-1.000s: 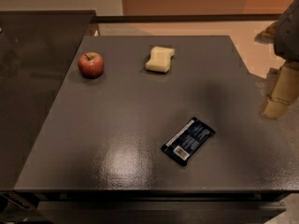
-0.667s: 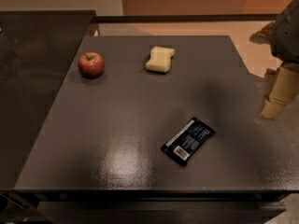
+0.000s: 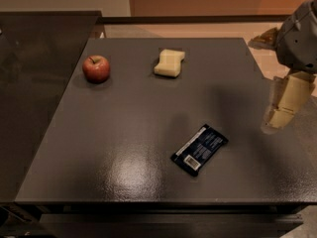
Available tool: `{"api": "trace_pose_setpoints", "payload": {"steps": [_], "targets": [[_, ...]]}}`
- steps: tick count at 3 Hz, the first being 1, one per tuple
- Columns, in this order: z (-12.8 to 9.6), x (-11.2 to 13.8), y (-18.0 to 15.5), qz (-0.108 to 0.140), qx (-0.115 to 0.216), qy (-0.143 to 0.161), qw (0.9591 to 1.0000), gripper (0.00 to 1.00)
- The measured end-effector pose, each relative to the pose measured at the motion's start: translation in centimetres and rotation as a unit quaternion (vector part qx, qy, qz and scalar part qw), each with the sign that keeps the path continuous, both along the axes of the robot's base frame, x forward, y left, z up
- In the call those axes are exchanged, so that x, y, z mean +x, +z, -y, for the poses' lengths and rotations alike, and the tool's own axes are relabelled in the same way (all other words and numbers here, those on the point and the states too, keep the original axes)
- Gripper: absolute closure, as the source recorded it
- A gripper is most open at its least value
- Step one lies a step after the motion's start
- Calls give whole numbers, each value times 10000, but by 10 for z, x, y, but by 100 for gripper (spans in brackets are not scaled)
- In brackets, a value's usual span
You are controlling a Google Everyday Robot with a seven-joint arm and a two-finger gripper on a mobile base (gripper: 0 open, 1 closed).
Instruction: Move rxbar blueberry near sponge
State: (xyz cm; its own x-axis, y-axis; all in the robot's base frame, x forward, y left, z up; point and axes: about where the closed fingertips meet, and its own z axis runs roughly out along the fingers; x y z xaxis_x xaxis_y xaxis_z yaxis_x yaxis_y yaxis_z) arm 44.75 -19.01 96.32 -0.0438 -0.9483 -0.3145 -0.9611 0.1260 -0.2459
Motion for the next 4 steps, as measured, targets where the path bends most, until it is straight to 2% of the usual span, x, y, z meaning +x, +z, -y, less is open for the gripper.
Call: {"api": "trace_pose_setpoints", "payload": {"steps": [1, 2, 3, 4], "targets": [[-12, 4, -14, -19, 194, 458, 9988, 0], [-26, 4, -28, 7, 391, 961, 9946, 0], [-40, 0, -42, 2, 595, 1501, 9869, 0], [-53, -10, -52, -55, 809, 2028, 9759, 0]]}}
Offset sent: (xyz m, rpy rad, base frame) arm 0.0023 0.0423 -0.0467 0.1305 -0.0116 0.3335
